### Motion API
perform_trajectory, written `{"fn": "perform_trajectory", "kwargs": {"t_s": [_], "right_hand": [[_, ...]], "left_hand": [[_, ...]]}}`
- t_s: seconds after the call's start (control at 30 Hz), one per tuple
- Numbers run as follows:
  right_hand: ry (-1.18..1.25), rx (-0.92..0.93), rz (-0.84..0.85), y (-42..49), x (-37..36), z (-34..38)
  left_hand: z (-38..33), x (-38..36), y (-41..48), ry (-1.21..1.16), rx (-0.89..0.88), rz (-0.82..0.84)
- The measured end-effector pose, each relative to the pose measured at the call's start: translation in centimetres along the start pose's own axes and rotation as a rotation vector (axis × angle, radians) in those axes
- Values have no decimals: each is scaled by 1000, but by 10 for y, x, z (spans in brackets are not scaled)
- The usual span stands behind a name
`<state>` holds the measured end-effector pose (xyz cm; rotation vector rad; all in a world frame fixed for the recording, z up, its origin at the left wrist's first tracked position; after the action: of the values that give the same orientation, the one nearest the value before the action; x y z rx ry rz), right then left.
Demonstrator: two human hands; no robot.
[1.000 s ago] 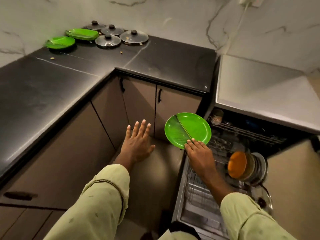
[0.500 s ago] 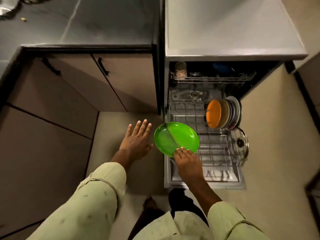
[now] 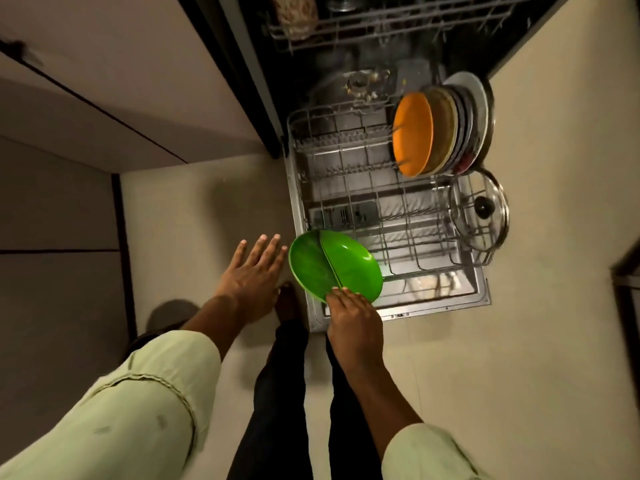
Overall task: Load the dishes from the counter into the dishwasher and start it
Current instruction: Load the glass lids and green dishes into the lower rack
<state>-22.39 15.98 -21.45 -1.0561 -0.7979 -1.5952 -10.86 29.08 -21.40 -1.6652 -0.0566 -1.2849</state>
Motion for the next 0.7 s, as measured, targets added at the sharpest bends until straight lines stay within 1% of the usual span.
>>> {"fn": "perform_trajectory", "kwargs": {"t_s": [0.17,0.3,0.4,0.57,0.7], "right_hand": [[33,-223,37,10,-44,-8],[84,-406,33,15,-80,-14],[114,-453,13,16,-99,-14],[157,-492,-13,15,-117,-12],[183,-544,-60,23,-129,-16]], "left_hand": [[3,-36,60,37,-65,37],[5,-61,97,66,-124,64],[7,-75,118,57,-143,99],[16,-91,152,25,-124,137],[27,-103,180,33,-110,75]]}}
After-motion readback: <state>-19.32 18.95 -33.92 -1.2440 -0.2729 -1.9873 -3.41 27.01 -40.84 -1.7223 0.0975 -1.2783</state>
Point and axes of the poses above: each hand's wrist, its own y-axis towards the middle knuckle, its own x-axis out of the back of the hand, z = x × y, the point moved 5 cm from there along y, towards the middle knuckle, and after that the axes turned 8 degrees about -z, right-handed, at the moved point
